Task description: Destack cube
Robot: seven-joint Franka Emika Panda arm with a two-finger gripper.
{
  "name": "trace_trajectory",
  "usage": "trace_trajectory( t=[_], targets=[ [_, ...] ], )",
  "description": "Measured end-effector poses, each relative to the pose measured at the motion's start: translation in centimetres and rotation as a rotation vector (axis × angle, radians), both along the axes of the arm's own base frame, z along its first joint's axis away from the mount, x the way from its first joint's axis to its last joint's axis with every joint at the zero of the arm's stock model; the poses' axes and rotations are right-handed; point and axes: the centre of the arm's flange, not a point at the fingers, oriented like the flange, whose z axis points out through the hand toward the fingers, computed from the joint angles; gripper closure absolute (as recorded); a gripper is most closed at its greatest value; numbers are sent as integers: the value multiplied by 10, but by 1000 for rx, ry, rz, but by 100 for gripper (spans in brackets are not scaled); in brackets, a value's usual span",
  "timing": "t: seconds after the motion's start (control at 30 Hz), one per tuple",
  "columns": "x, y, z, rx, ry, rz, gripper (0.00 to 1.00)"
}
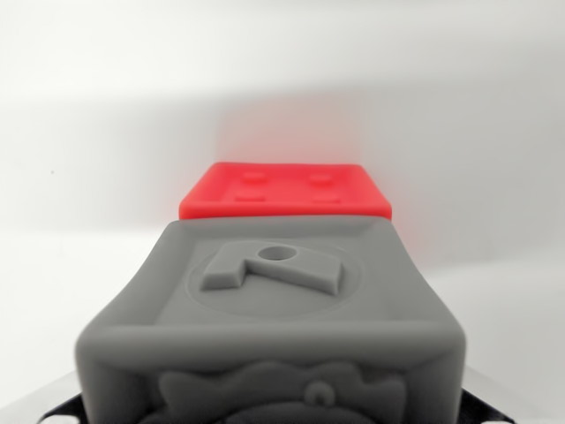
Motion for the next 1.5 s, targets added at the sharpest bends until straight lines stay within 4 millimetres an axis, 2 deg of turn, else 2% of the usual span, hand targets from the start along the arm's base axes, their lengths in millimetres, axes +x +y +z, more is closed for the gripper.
trace_trajectory(
  t=[0.57, 0.9, 1.5],
  targets=[
    [1, 0, 11, 1, -4, 0, 100],
    [1, 0, 29, -1, -5, 0, 100],
    [1, 0, 75, -3, -8, 0, 100]
  ],
)
